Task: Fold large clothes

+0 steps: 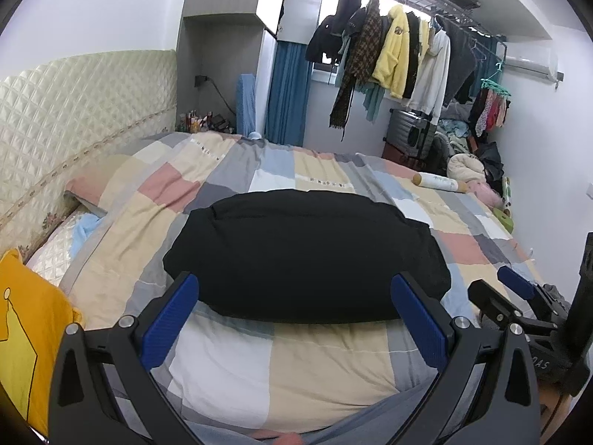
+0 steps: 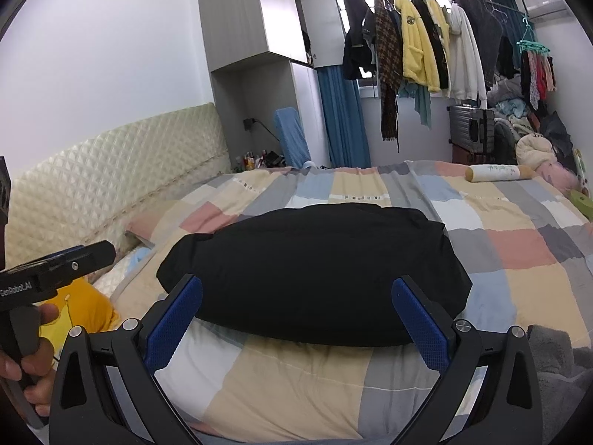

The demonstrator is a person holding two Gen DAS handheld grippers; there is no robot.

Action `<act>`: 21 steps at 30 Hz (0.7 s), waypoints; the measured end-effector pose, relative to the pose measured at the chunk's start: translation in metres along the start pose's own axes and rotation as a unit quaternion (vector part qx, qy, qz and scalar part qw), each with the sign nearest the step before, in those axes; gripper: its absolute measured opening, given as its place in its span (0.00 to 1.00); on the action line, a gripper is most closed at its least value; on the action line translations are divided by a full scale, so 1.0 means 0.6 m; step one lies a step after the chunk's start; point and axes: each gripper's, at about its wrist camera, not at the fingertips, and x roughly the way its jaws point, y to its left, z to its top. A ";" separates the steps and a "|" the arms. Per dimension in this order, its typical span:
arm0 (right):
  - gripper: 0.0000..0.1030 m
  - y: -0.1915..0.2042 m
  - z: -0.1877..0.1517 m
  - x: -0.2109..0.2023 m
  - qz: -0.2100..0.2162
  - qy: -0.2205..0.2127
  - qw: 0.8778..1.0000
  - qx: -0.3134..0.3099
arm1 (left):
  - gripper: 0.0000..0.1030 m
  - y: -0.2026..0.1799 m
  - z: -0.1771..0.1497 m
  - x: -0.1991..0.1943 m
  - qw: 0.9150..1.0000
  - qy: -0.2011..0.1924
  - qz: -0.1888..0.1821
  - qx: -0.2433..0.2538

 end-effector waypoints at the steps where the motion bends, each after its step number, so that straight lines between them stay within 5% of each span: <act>1: 1.00 0.000 0.000 0.000 0.000 -0.001 1.000 0.000 | 1.00 0.000 0.000 0.001 1.000 0.001 0.000 0.000; 21: 1.00 -0.016 0.003 -0.006 -0.015 -0.008 1.000 0.003 | 1.00 0.006 -0.006 0.008 1.000 0.009 0.005 -0.005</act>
